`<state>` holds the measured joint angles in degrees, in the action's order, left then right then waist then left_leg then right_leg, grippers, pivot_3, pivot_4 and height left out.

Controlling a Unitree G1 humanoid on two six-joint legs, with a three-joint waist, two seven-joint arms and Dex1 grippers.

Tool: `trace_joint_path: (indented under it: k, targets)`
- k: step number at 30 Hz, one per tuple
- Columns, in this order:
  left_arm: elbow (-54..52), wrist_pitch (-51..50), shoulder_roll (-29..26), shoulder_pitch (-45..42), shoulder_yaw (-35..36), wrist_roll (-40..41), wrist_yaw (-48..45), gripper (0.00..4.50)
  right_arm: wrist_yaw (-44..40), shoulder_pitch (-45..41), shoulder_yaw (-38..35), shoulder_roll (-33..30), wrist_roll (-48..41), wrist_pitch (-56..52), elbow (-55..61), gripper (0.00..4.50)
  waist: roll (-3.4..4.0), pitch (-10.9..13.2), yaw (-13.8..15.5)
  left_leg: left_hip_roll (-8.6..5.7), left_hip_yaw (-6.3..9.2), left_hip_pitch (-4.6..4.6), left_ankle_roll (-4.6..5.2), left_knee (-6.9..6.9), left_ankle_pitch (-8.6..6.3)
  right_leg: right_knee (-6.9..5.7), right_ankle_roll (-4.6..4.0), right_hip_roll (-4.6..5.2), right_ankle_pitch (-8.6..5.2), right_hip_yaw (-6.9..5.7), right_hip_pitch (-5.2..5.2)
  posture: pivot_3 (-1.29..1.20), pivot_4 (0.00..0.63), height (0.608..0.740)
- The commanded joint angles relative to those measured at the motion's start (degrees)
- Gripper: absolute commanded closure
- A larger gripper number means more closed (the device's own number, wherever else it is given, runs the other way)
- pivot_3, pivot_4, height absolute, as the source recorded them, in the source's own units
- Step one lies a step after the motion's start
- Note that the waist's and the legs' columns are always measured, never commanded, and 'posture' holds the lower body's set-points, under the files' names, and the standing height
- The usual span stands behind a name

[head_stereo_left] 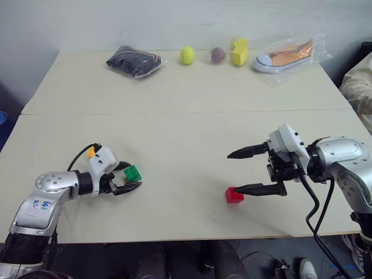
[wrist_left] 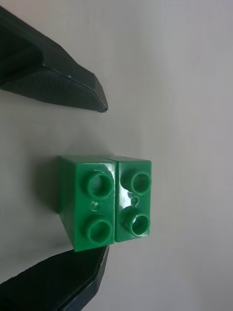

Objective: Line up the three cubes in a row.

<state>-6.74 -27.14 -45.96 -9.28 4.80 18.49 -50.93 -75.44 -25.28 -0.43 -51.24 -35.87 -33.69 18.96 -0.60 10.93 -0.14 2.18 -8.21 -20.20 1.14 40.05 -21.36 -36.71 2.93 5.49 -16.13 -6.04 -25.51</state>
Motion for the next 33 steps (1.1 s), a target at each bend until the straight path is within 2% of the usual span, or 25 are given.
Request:
trace_joint_path:
  k: [1, 5, 6, 7, 11, 14, 20, 25, 33]
  targets:
    - [-0.6, 0.5, 0.5, -0.4, -0.4, -0.2, 0.0, 1.40, 0.2, -0.6, -0.8, 0.0, -0.7, 0.9, 1.6, 0.00, 0.00, 0.0, 0.0, 0.00, 0.00, 0.00, 0.01, 0.00, 0.00, -0.01, 0.00, 0.00, 0.00, 0.00, 0.00, 0.00, 0.150, 0.740]
    - [-2.3, -0.2, -0.1, 0.5, 0.7, 0.9, -0.9, 2.68, 0.0, -0.6, -0.8, -0.3, -0.4, 1.2, 1.6, 0.00, 0.00, 0.0, 0.0, 0.00, 0.00, 0.00, 0.02, 0.01, 0.01, -0.02, 0.00, 0.01, 0.00, 0.00, 0.00, 0.00, 0.150, 0.740]
    - [-3.0, -0.5, -0.1, 0.7, 1.1, 1.6, -1.2, 2.93, -0.1, -0.6, -0.9, -0.4, -0.4, 1.2, 1.5, 0.00, 0.00, 0.0, 0.0, 0.00, 0.00, 0.00, 0.02, 0.01, 0.01, -0.02, 0.00, 0.01, 0.00, 0.00, 0.00, 0.00, 0.150, 0.740]
    - [-4.1, -0.6, -0.1, 0.9, 1.4, 2.2, -1.6, 2.99, -0.3, -0.4, -1.1, -0.6, -0.4, 1.3, 1.5, 0.00, 0.00, 0.0, 0.0, 0.00, 0.00, 0.00, 0.02, 0.01, 0.01, -0.02, 0.00, 0.01, 0.00, 0.00, 0.00, 0.00, 0.150, 0.740]
    - [-8.0, 0.0, -0.8, 0.9, 0.5, 4.1, -5.0, 2.99, -0.7, 0.4, -1.8, -1.3, -0.1, 1.8, 1.2, 0.00, 0.00, 0.0, 0.0, 0.00, 0.01, -0.01, 0.02, 0.01, 0.02, -0.02, 0.00, 0.01, 0.00, -0.01, 0.00, 0.00, 0.150, 0.740]
    - [-10.7, 0.7, -1.9, -1.0, -3.9, 3.1, -8.5, 2.99, -0.3, 2.3, -3.0, -2.3, 0.3, 2.2, 1.3, 0.00, -0.01, 0.0, 0.2, -0.01, 0.02, 0.00, 0.02, 0.01, 0.02, 0.01, 0.00, 0.02, 0.00, -0.02, 0.02, 0.00, 0.150, 0.740]
    - [-7.9, 4.7, 3.8, -10.6, -18.3, -4.8, -10.0, 2.99, 2.8, 8.5, -6.8, -3.5, -1.1, 0.5, 5.6, 0.00, -0.02, 0.0, 1.0, -0.19, -0.02, -0.01, 0.13, 0.02, 0.08, -0.01, 0.10, 0.06, 0.06, 0.04, 0.03, 0.00, 0.150, 0.740]
    - [-2.6, 5.5, 9.2, -17.0, -25.5, -8.7, -11.3, 2.99, 5.5, 12.3, -9.6, -4.1, -2.5, -1.8, 8.9, 0.00, -0.02, 0.0, 1.3, -0.19, -0.05, 0.00, 0.13, 0.04, 0.09, -0.04, 0.11, 0.01, 0.06, 0.06, 0.03, 0.00, 0.150, 0.740]
    - [-1.8, 6.3, 11.3, -18.6, -28.1, -10.7, -12.7, 2.99, 7.1, 14.6, -11.3, -4.9, -3.1, -2.5, 10.5, 0.00, -0.03, 0.0, 1.4, -0.18, -0.01, -0.01, 0.18, 0.06, 0.12, -0.04, 0.11, 0.03, 0.06, 0.06, 0.04, 0.00, 0.150, 0.740]
